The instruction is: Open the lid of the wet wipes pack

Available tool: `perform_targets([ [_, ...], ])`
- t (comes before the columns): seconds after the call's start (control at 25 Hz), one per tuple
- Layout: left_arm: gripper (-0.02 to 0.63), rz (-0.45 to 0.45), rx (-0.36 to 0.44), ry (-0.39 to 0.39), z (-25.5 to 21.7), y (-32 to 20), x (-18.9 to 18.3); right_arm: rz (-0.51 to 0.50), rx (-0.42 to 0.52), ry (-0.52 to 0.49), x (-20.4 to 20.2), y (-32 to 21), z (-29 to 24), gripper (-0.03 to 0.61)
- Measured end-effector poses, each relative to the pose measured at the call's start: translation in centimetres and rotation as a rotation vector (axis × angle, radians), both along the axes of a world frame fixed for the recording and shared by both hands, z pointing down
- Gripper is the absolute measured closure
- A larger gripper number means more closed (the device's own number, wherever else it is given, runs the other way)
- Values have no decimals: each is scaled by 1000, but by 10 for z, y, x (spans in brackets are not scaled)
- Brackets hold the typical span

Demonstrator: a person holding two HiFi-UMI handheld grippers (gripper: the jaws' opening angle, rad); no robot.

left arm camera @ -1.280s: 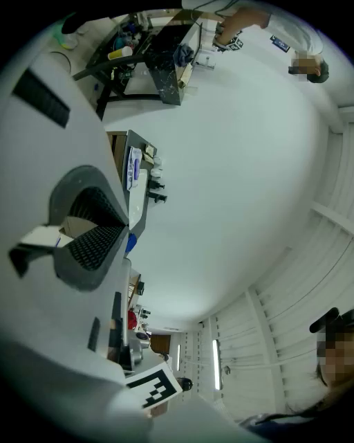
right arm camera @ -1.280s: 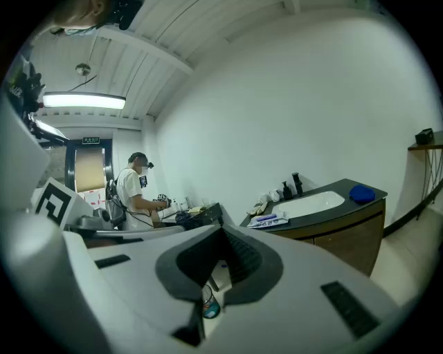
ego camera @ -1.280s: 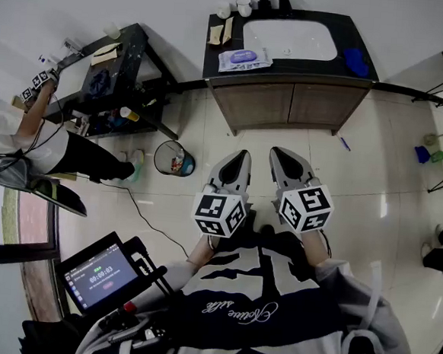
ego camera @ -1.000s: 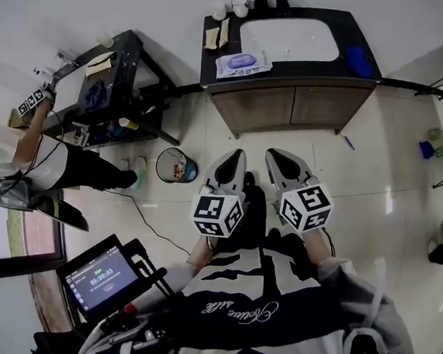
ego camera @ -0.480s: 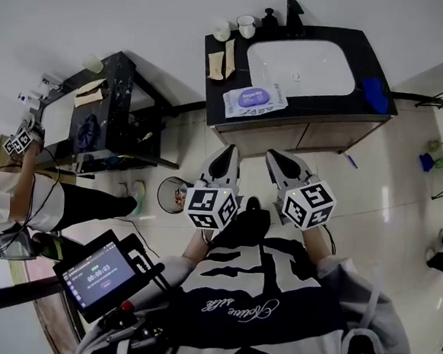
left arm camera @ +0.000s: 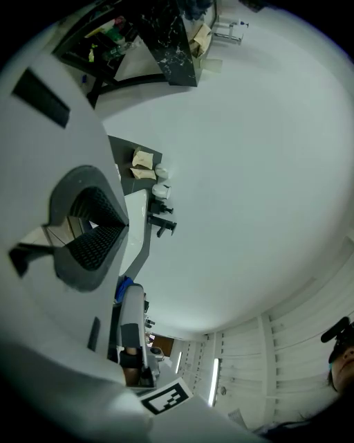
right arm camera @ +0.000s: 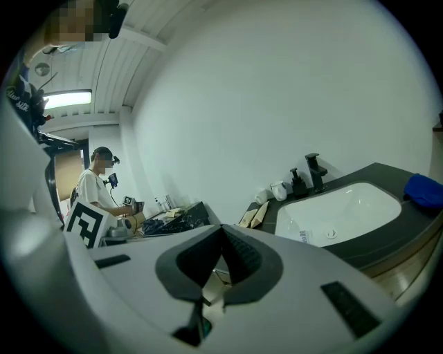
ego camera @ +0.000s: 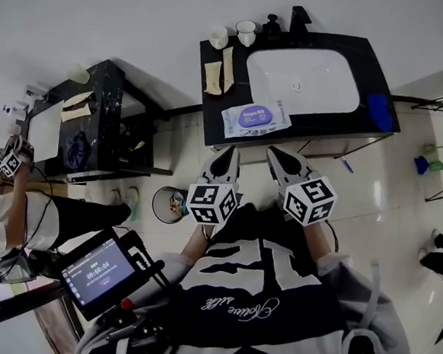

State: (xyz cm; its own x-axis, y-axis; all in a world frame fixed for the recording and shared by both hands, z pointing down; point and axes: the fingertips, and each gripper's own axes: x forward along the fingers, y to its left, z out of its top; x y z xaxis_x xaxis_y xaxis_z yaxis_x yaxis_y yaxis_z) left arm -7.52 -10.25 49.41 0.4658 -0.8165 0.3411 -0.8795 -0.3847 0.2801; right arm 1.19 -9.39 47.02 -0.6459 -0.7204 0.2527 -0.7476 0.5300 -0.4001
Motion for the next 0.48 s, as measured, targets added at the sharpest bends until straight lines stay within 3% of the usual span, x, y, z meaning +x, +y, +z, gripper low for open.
perform_targets([
  [0.24,615,-93,-49,-29,32,-35,5,-93,-34,28,14,-45,32,581],
  [0.48,615,-136,-98,-101,54,-41,-2,-218,-47,151,0,-64,57,580],
])
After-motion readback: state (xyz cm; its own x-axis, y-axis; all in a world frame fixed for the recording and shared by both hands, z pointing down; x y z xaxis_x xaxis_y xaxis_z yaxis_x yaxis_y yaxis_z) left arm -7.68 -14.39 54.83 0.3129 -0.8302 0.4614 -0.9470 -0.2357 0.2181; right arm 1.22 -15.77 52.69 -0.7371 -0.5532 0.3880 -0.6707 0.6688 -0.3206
